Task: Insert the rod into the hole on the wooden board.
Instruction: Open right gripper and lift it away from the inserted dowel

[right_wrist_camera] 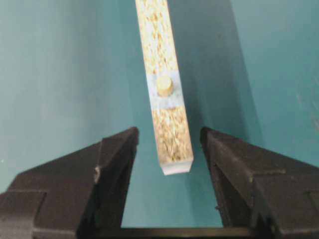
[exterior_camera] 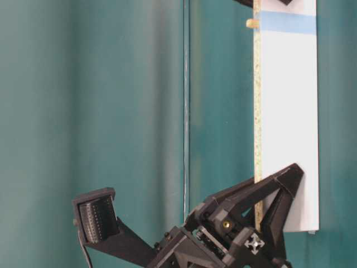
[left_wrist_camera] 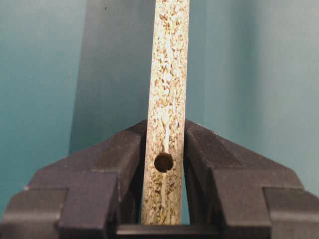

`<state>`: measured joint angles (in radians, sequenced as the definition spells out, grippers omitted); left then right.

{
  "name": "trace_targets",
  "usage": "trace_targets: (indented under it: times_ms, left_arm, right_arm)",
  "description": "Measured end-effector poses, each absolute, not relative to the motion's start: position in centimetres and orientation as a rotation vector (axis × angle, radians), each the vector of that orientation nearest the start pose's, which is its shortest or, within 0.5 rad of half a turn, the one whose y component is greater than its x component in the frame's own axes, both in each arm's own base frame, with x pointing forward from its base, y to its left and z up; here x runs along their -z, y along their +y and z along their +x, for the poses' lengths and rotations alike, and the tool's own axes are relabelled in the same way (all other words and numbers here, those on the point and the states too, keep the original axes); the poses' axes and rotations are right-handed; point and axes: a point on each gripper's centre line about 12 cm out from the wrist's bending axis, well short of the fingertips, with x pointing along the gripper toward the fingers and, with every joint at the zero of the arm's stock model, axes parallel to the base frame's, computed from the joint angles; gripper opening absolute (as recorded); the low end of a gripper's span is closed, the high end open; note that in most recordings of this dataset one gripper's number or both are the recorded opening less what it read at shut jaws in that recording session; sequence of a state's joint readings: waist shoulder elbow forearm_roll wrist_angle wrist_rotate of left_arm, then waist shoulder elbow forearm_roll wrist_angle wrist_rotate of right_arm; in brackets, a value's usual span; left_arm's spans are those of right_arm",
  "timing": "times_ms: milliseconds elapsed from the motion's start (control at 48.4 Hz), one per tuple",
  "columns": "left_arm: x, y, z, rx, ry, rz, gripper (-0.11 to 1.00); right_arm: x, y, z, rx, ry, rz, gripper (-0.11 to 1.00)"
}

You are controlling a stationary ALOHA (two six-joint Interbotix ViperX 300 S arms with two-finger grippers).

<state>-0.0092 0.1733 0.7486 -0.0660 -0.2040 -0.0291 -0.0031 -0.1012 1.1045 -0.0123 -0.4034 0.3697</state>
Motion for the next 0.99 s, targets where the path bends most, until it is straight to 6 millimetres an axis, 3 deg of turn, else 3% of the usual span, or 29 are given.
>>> trace_targets:
  times_ms: [372,703,744,910,993]
  left_arm:
    - [-9.5,-0.3,38.0,-0.035,0.721,-0.08,0.32]
    - [-9.5,-0.3,38.0,-0.034,0.724,-0.079,0.34]
    - [-9.5,-0.3,38.0,-0.034,0.724,-0.079,0.4]
    - [-9.4,-0.4,37.9,-0.032,0.73,-0.077,0.86]
    - [-9.4,-0.4,37.9,-0.031,0.73,-0.076,0.97]
  right_arm:
    - [-14.7,0.0,30.6,0.075,0.489,0.308,0.66]
    - [-17.7,-1.0,30.4,0.089,0.402,0.292,0.66]
    - [-17.9,-1.1,30.3,0.09,0.398,0.292,0.65]
    - [-17.7,-1.1,30.0,0.094,0.416,0.292,0.66]
    - [-17.6,-1.1,29.9,0.096,0.425,0.292,0.66]
